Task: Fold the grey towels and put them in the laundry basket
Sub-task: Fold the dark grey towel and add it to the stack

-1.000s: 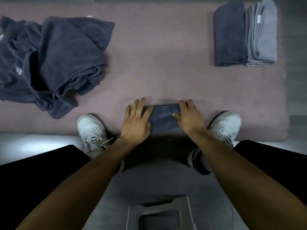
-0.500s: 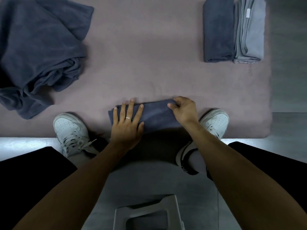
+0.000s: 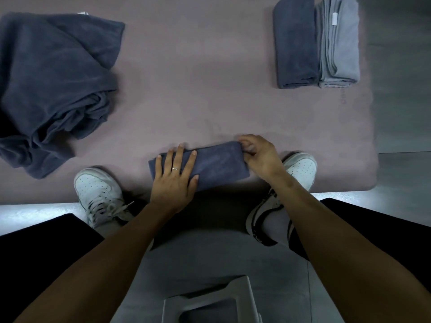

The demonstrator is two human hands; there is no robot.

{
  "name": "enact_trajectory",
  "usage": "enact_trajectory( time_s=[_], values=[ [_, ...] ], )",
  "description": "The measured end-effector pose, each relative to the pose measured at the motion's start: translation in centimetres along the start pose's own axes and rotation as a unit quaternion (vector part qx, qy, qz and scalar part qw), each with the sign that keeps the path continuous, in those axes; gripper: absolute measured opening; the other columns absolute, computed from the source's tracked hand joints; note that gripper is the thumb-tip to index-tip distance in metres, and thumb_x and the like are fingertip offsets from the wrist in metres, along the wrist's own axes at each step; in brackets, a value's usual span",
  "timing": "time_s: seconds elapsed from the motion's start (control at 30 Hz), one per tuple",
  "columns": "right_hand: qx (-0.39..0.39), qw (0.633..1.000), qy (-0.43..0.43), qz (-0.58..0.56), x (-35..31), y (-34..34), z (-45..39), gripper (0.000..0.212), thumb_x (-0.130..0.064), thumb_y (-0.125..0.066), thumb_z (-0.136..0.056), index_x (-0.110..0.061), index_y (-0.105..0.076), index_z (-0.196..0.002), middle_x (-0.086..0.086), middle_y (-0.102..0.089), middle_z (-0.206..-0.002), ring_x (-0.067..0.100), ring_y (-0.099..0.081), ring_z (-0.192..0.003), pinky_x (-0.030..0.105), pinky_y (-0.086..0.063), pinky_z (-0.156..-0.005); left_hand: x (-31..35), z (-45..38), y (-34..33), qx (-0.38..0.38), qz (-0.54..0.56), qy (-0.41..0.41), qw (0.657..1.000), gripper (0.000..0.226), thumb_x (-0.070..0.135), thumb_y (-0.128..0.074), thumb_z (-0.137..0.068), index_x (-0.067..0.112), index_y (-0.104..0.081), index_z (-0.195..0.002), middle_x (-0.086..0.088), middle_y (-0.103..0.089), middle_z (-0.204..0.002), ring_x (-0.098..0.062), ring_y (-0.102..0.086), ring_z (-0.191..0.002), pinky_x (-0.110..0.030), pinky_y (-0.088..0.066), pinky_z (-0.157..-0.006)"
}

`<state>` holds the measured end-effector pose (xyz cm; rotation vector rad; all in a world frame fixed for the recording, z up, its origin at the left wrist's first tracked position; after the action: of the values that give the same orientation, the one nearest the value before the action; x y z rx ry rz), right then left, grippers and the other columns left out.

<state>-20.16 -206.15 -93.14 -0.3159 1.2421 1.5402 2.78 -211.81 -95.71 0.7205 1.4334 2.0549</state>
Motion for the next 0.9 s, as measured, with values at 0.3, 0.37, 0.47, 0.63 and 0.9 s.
enact_trajectory(
  time_s=[0.3,0.37,0.47,0.63,0.9],
  values=[
    [-0.021,0.961,0.104,0.255,-1.1,1.0,-2.8,0.020,-0.011,-0.051,-0.092,-0.010,-0.071,-0.089,0.006,-0.067,-0.093,0.026,-0.061,-0.082,0.039,-0.052,-0.073,0.3,0.0,0.3,-0.009,-0.012,-0.003,1.000,0.065,0.052,-0.021,-0.096,0.019,-0.019,-0.152,-0.019,-0.021,-0.157,-0.039,-0.024,-0.142,-0.058,-0.014,-0.115],
    [-0.019,0.971,0.055,0.232,-0.4,0.9,-3.3,0.021,-0.009,-0.051,-0.089,-0.013,-0.072,-0.086,0.004,-0.069,-0.091,0.024,-0.062,-0.081,0.038,-0.053,-0.074,0.3,-0.2,0.4,-0.013,-0.015,-0.001,1.000,0.065,0.052,-0.020,-0.096,0.019,-0.020,-0.152,-0.019,-0.021,-0.157,-0.039,-0.025,-0.142,-0.058,-0.015,-0.115],
    [0.000,0.992,-0.033,0.123,0.4,0.4,-3.6,0.024,-0.003,-0.051,-0.089,-0.014,-0.071,-0.085,0.001,-0.071,-0.088,0.019,-0.065,-0.081,0.035,-0.056,-0.079,0.3,-0.2,0.2,-0.027,-0.027,0.002,0.999,0.066,0.050,-0.022,-0.095,0.018,-0.021,-0.152,-0.019,-0.018,-0.158,-0.041,-0.024,-0.141,-0.062,-0.018,-0.112],
    [0.066,0.977,0.110,0.170,-2.9,0.0,-1.3,0.028,-0.022,-0.047,-0.095,-0.011,-0.063,-0.116,0.008,-0.063,-0.118,0.025,-0.059,-0.104,0.038,-0.051,-0.089,1.1,-0.7,0.1,-0.052,-0.045,-0.008,0.998,0.067,0.045,-0.021,-0.091,0.017,-0.021,-0.152,-0.014,-0.011,-0.161,-0.039,-0.019,-0.144,-0.063,-0.017,-0.111],
    [-0.081,0.916,0.057,0.388,0.3,-5.1,-0.3,0.059,-0.052,-0.026,-0.099,-0.026,-0.017,-0.152,0.003,-0.013,-0.158,0.026,-0.018,-0.142,0.046,-0.017,-0.116,-1.2,-0.4,0.5,-0.023,-0.010,0.016,1.000,0.065,0.053,-0.021,-0.097,0.019,-0.021,-0.153,-0.016,-0.020,-0.158,-0.037,-0.023,-0.142,-0.054,-0.015,-0.115]
  ],
)
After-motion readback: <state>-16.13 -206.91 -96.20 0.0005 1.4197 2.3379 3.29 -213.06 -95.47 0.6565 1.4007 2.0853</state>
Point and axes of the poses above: each hand's wrist, its own z-axis away from the middle knuckle, its own y-axis out of the back of the hand, x = y × z, the point moved 7 cm from there along -z, towards the middle knuckle
